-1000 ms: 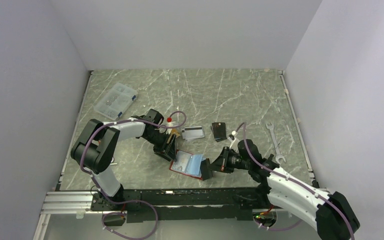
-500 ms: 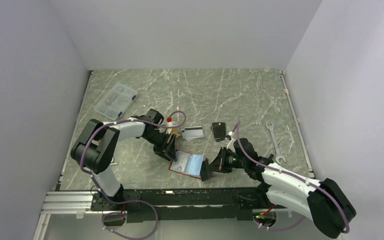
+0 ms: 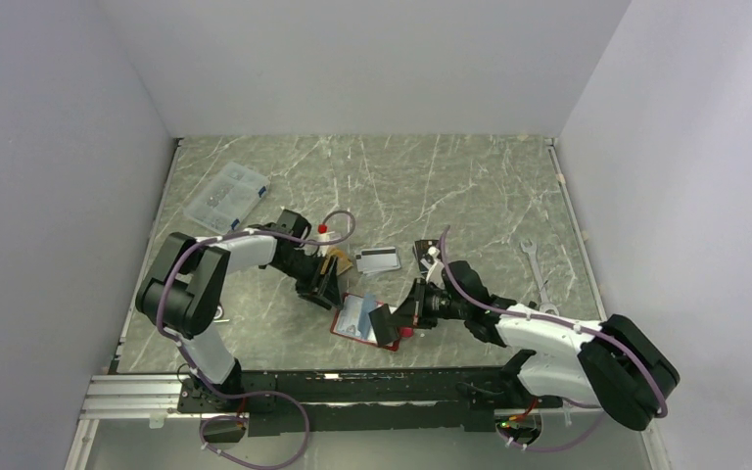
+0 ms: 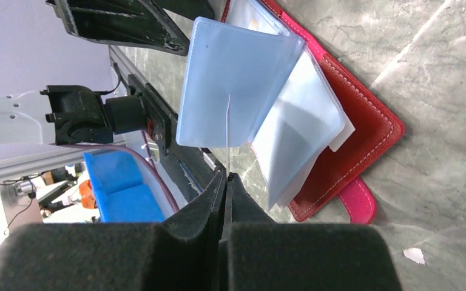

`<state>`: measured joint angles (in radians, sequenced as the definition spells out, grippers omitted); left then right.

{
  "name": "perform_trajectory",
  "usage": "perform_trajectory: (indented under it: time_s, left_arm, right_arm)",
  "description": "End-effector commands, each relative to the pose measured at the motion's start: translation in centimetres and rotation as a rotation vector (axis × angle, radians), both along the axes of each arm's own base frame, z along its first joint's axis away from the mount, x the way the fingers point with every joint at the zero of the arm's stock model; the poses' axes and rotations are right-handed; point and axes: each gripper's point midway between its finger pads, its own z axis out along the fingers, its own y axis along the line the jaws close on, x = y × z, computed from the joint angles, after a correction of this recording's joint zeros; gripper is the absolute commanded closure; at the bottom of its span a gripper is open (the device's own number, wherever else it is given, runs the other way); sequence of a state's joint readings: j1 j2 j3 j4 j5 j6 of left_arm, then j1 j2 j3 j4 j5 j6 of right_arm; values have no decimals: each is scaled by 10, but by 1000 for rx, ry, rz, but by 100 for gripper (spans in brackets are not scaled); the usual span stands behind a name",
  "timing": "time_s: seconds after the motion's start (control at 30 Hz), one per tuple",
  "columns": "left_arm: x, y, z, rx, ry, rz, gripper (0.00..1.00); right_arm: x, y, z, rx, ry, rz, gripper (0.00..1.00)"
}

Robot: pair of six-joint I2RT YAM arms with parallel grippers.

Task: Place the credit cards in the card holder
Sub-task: Turn over the card slot in the card holder.

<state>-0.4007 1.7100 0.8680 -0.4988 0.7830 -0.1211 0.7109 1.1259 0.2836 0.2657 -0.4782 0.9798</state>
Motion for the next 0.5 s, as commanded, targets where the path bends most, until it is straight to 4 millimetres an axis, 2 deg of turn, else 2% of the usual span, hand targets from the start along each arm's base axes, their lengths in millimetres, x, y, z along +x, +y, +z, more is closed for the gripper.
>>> perform_trajectory:
  time_s: [0.0, 0.27, 0.47]
  left_arm:
    - [4, -4, 17, -116, 4, 22, 42]
    - [1, -7, 20, -165, 33, 33, 40]
    - [-3, -10, 6, -70, 8, 2, 41]
  right_arm:
    - [15, 17, 19, 44, -66, 18, 100]
    - [24, 27, 3, 12, -49, 40, 100]
    - [15, 17, -10, -4, -23, 27, 100]
